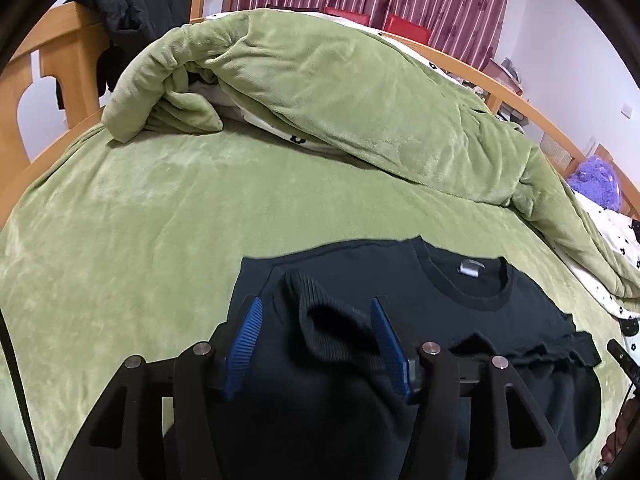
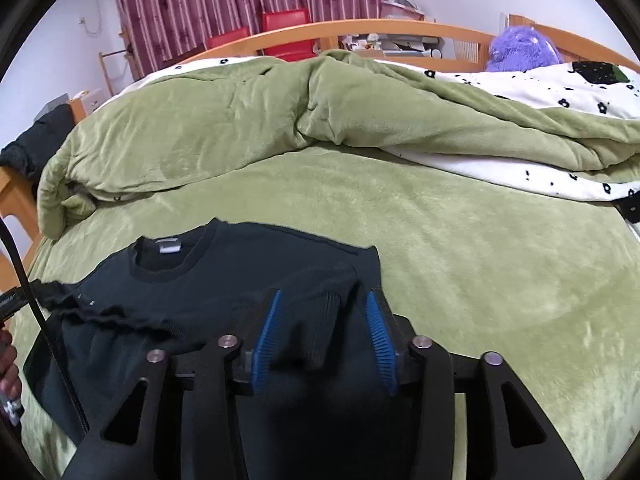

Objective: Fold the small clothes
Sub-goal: 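Lay the hem down near the collar and open both tools, then grasp the folded edge of the sweatshirt with both tools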

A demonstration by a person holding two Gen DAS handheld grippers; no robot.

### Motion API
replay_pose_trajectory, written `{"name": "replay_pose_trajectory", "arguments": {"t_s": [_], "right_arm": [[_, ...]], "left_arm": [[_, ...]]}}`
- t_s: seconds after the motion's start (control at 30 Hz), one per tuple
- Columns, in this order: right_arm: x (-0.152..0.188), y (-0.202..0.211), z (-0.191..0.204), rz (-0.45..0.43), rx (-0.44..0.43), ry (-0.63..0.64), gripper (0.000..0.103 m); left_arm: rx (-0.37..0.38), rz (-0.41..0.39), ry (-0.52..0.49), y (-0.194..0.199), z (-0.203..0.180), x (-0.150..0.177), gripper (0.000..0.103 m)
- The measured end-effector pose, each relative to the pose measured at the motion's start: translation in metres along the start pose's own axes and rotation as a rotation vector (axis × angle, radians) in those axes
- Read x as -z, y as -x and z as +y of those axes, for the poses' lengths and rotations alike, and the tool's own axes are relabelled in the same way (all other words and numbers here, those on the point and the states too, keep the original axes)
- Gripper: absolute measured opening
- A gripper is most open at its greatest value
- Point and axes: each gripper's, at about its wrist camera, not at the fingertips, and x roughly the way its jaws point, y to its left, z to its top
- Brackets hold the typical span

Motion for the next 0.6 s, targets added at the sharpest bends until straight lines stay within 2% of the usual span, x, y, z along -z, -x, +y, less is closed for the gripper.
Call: {"name": "replay_pose_trajectory", "arguments": {"t_s": [0.13,0.37,0.47,0.6], "right_arm": [[0.022,0.021,-0.007,0.018,0.018,0.017,0.049],[0.068,0.047,-0.03,0.084,0.031,-0.004,0.054],[0.089,0.055,-0.038,0.104,0.034,-0.006,0.058],[0.108,0.057,-0.047,0.124,0.039,-0.02,0.059]], "left_arm": [[-0.014,-0.008,-0.006,0.025,0.006,0.017,0.06],[-0.035,0.007,0.022,0.055,0.029,0.056,0.061],[-0.035,0.022,0.043,0.063,0.042,0.078,0.061],[-0.025,0.055,0.087,0.062,0.06,0.102,0.061]]}}
